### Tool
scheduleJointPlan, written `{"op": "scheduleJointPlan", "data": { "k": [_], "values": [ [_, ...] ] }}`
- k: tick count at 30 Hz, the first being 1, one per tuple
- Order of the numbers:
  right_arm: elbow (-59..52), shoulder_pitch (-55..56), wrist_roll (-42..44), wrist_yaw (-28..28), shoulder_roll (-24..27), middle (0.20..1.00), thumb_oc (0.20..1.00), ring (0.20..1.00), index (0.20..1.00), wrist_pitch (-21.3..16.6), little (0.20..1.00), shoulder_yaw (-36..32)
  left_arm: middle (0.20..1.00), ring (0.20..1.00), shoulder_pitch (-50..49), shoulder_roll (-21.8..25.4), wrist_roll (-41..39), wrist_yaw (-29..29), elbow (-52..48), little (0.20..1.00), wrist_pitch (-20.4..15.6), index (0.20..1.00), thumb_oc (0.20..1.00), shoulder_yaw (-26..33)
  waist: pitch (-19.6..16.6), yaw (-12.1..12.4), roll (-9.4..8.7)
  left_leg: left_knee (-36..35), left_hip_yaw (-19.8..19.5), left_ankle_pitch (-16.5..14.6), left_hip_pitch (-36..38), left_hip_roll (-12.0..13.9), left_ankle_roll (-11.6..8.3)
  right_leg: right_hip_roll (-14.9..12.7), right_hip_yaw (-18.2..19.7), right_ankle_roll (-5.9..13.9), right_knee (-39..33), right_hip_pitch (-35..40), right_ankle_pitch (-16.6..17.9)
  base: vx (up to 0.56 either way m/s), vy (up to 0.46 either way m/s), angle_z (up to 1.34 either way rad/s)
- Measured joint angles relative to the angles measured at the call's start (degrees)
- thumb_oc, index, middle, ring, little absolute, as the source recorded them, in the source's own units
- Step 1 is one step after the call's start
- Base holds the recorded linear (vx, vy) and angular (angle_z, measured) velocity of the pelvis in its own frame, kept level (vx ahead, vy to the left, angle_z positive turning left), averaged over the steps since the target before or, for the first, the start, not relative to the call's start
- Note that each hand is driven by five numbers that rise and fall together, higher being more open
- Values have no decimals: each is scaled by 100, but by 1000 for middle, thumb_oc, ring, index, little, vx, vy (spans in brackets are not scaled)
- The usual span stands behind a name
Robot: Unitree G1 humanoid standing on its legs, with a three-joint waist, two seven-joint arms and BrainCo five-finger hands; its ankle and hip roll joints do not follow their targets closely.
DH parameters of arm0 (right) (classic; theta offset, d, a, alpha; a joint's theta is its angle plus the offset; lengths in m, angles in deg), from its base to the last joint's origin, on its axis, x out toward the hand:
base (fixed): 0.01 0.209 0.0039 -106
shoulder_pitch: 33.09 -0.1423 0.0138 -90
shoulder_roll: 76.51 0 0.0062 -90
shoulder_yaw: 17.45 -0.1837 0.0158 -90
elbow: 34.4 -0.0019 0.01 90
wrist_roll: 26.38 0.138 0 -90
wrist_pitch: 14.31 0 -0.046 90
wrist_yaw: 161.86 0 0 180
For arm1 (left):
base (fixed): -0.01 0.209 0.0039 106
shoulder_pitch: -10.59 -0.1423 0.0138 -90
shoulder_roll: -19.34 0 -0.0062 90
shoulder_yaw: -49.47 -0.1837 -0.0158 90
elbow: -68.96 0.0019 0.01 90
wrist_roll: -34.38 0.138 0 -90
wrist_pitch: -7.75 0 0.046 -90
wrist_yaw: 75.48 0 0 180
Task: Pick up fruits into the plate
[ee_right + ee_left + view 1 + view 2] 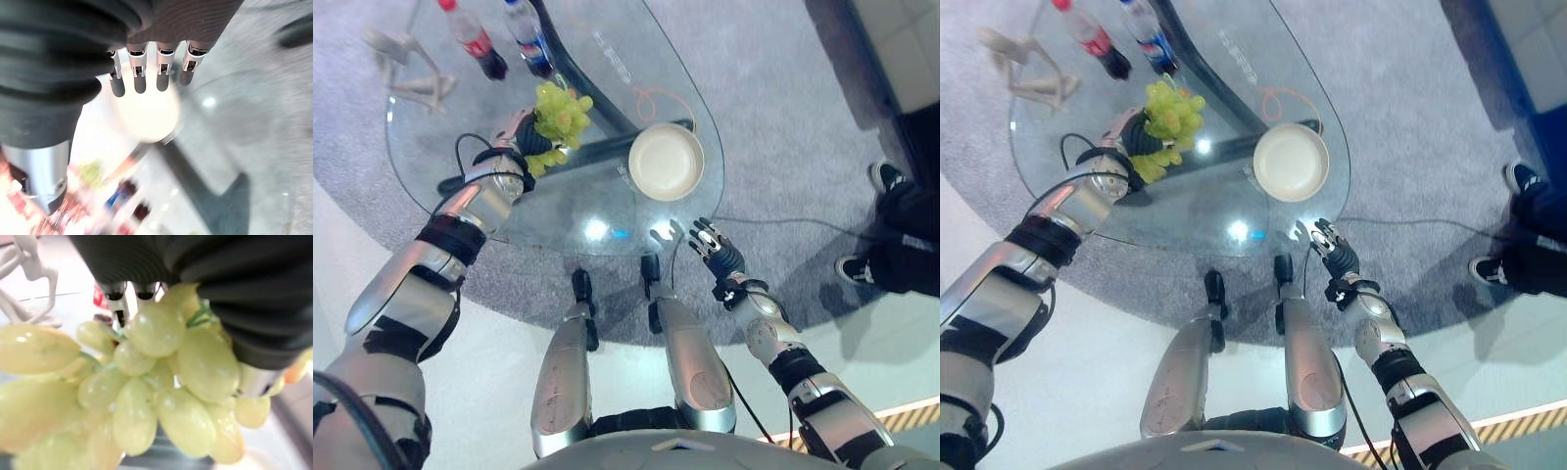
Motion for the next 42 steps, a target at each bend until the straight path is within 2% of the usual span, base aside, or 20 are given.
{"op": "scheduleJointPlan", "data": {
  "k": [4, 7, 12, 14, 16, 21, 25, 29, 32, 35, 42],
  "values": [
    [-774, 41, -855, -25, 168, 1000, 1000, 1000, 1000, 68, 1000, -118, 200, 200, -430, 327, -615, 497, -566, 200, -182, 200, 200, 582, -152, 97, 16, -426, -36, 146, 503, 38, -2, 1, -108, -21, -261, 471, 22, 114, -38, 10],
    [-1166, 82, -1405, -170, 379, 1000, 1000, 1000, 1000, 224, 1000, -223, 200, 200, -855, 409, -1042, 974, -907, 200, -290, 200, 200, 881, -635, 161, 29, -688, -56, 194, 734, 38, -24, 37, -145, -17, -539, 719, 65, 134, -40, 6],
    [-1907, -86, -1899, -509, 1090, 1000, 1000, 1000, 1000, 595, 1000, -287, 200, 200, -1458, 321, -1483, 1665, -1312, 200, -423, 200, 200, 951, -1212, 239, 154, -1028, -114, 197, 1331, 67, -32, 47, -264, -14, -998, 1410, 69, 142, 2, 10],
    [-2010, -182, -1922, -644, 1222, 1000, 1000, 1000, 1000, 760, 1000, -298, 200, 200, -1626, 281, -1639, 1898, -1441, 200, -501, 200, 200, 951, -1386, 259, 193, -1135, -136, 196, 1476, 66, -32, 55, -296, -4, -1130, 1581, 75, 137, 19, 8],
    [-2187, -281, -1964, -871, 1410, 1000, 1000, 1000, 1000, 1064, 1000, -292, 200, 200, -1774, 115, -1794, 2177, -1665, 200, -510, 200, 200, 954, -1574, 363, 283, -1216, -172, 196, 1627, 45, -33, 49, -343, 6, -1271, 1781, 82, 66, 10, 13],
    [-2381, -376, -1958, -1154, 1528, 1000, 1000, 1000, 1000, 1514, 1000, -242, 200, 200, -1790, -52, -2300, 2642, -2060, 200, -460, 200, 200, 948, -1703, 495, 383, -1219, -264, 200, 1679, 10, -32, 27, -449, 14, -1312, 1900, 77, 41, 12, 11],
    [-2526, -368, -1938, -1293, 1574, 1000, 1000, 1000, 1000, 1750, 1000, -127, 200, 200, -1797, -71, -2695, 2899, -2391, 200, -324, 200, 200, 893, -1706, 519, 388, -1221, -304, 200, 1783, 11, -33, 21, -513, 23, -1315, 2031, 69, 1, 7, 6],
    [-2550, -374, -1687, -1422, 1601, 1000, 1000, 1000, 1000, 1897, 1000, 44, 200, 200, -1797, -73, -2971, 2953, -2681, 200, -247, 200, 200, 845, -1709, 520, 390, -1221, -331, 203, 1786, 7, -32, 11, -567, 24, -1315, 2050, 69, -6, 0, 5],
    [-2590, -376, -1183, -1639, 1591, 1000, 1000, 1000, 1000, 2162, 1000, 215, 200, 200, -1797, -85, -3034, 2983, -2889, 200, -243, 200, 200, 809, -1737, 527, 401, -1221, -339, 214, 1786, 8, -32, 6, -575, 24, -1315, 2056, 70, 0, 0, 0],
    [-2592, -375, -839, -1853, 1534, 1000, 1000, 1000, 1000, 2415, 1000, 459, 200, 200, -1796, -273, -3143, 2990, -2953, 200, -243, 200, 200, 722, -1926, 532, 436, -1221, -344, 214, 1791, 11, -32, -6, -584, 33, -1316, 2062, 64, 25, -5, 1],
    [-2593, -376, -481, -2216, 1280, 1000, 1000, 1000, 1000, 2694, 1000, 582, 200, 200, -1795, -484, -3405, 3002, -3199, 200, -250, 200, 200, 628, -2060, 530, 465, -1241, -338, 201, 1941, 1, -39, -33, -585, 58, -1318, 2215, 42, 42, 0, 1]
  ]
}}
